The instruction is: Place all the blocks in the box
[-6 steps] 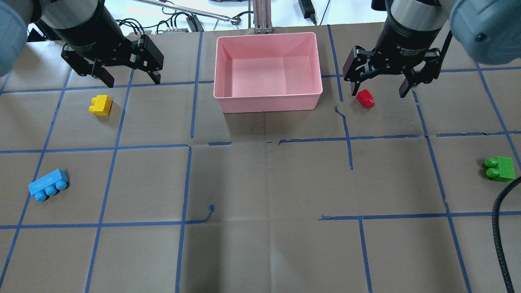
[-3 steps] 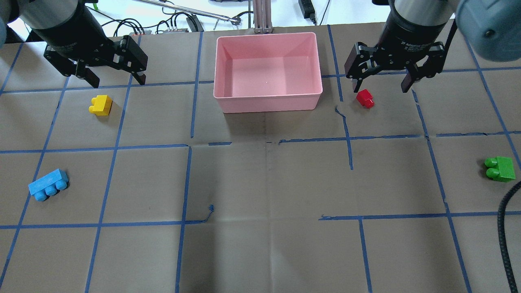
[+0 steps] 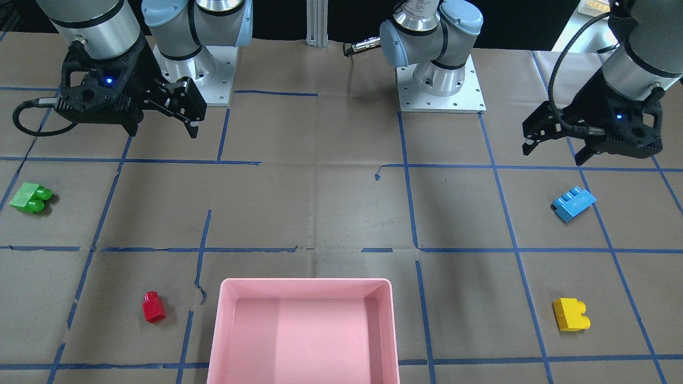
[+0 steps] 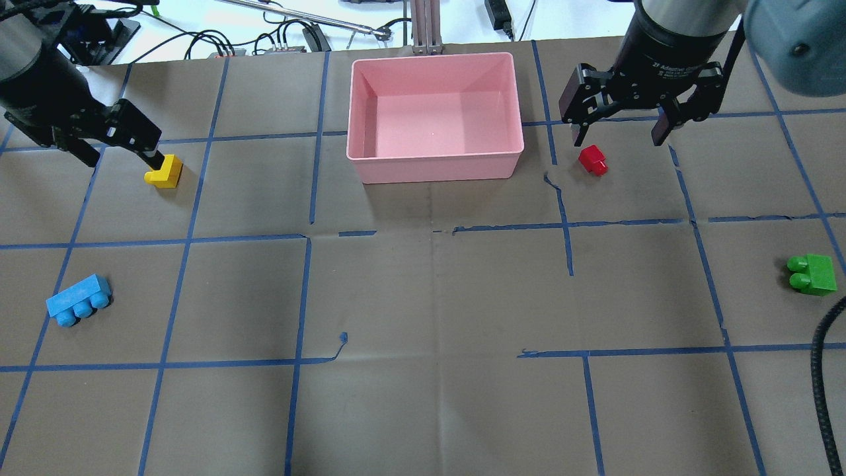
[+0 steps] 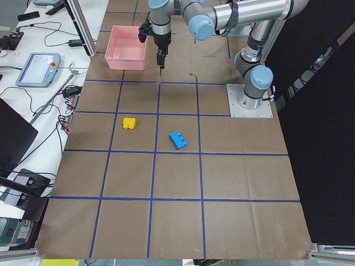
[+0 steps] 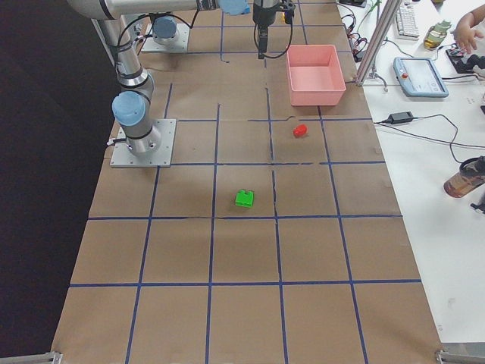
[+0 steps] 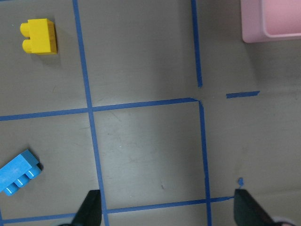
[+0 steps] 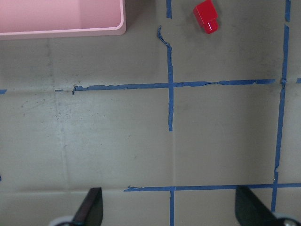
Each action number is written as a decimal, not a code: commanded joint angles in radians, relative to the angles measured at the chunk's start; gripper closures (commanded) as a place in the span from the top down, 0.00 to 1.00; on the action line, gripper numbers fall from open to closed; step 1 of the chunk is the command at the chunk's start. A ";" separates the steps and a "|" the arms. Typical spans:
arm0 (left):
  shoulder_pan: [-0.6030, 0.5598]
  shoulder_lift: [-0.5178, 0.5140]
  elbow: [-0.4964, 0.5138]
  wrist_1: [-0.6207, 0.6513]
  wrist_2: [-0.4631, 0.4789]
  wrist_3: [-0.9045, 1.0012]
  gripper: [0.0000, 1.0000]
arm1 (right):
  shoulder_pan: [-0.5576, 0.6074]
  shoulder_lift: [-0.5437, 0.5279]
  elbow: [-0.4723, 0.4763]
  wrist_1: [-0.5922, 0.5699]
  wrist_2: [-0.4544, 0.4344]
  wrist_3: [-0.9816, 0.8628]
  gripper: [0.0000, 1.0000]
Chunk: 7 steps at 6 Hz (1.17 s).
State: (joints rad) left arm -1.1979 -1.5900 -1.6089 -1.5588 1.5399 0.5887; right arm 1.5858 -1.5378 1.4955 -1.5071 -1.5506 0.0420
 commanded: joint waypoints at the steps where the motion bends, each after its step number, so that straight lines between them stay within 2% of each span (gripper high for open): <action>1: 0.153 -0.028 -0.098 0.139 0.000 0.313 0.97 | -0.062 0.005 0.005 -0.016 -0.064 -0.121 1.00; 2: 0.232 -0.047 -0.167 0.245 0.000 0.521 0.97 | -0.140 0.007 0.008 -0.019 -0.068 -0.208 1.00; 3: 0.283 -0.070 -0.213 0.313 0.002 0.655 0.97 | -0.236 0.013 0.009 -0.022 -0.065 -0.320 1.00; 4: 0.334 -0.115 -0.253 0.410 0.002 0.787 0.97 | -0.324 0.037 0.011 -0.025 -0.063 -0.485 1.00; 5: 0.383 -0.172 -0.297 0.536 0.002 0.881 0.97 | -0.389 0.057 0.012 -0.025 -0.066 -0.573 1.00; 7: 0.437 -0.264 -0.392 0.757 0.000 1.029 0.97 | -0.539 0.121 0.015 -0.050 -0.083 -0.609 1.00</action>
State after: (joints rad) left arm -0.7902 -1.8052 -1.9530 -0.9223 1.5412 1.5482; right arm 1.1259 -1.4543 1.5087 -1.5442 -1.6224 -0.5399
